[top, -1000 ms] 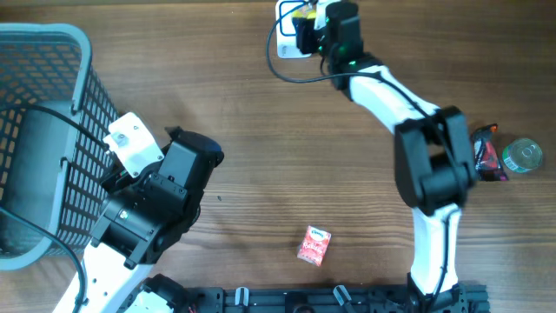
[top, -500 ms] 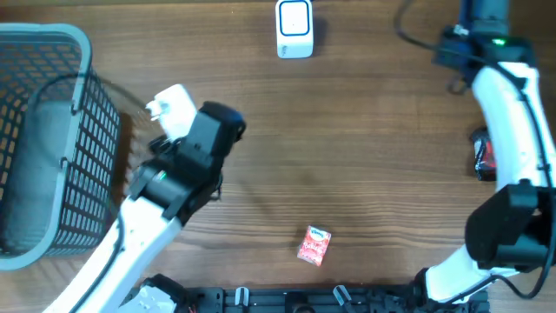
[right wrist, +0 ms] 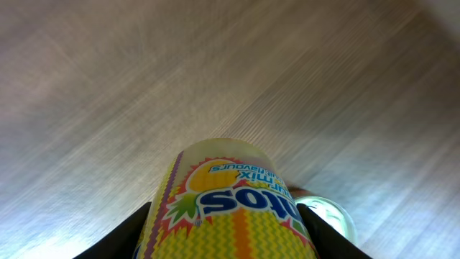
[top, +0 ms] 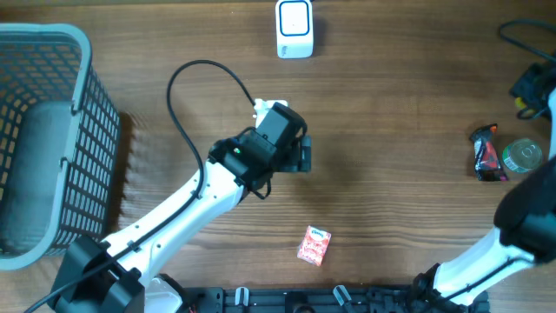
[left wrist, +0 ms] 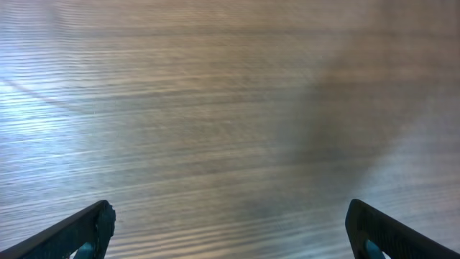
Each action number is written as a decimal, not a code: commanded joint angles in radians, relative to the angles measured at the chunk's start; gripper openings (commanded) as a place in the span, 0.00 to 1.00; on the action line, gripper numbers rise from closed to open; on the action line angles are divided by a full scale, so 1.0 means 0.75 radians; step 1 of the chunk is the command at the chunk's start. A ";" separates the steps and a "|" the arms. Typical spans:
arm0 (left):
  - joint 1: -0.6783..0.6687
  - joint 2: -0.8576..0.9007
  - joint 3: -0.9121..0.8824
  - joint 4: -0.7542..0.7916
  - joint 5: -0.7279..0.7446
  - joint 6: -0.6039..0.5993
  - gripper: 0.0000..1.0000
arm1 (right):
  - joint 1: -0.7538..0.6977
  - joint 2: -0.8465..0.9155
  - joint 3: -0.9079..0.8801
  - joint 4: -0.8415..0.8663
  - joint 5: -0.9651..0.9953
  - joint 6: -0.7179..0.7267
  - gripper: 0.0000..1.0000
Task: Scan the item barcode
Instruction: 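Carry the yellow can to the right side and set it down, then move the right gripper over the red-white tissue pack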
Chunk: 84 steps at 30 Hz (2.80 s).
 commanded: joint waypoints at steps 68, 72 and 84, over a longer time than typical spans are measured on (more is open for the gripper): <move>0.372 -0.904 -0.001 -0.641 -0.840 -0.307 1.00 | 1.281 -0.472 -0.222 -0.651 -0.619 -0.621 1.00; 0.446 -1.071 -0.001 -0.646 -0.811 -0.304 1.00 | 1.315 -0.546 -0.396 -0.589 -0.685 -0.562 1.00; 0.446 -1.246 -0.001 -0.676 -0.808 -0.305 1.00 | 1.771 -0.780 -0.933 -0.132 -0.736 -0.205 1.00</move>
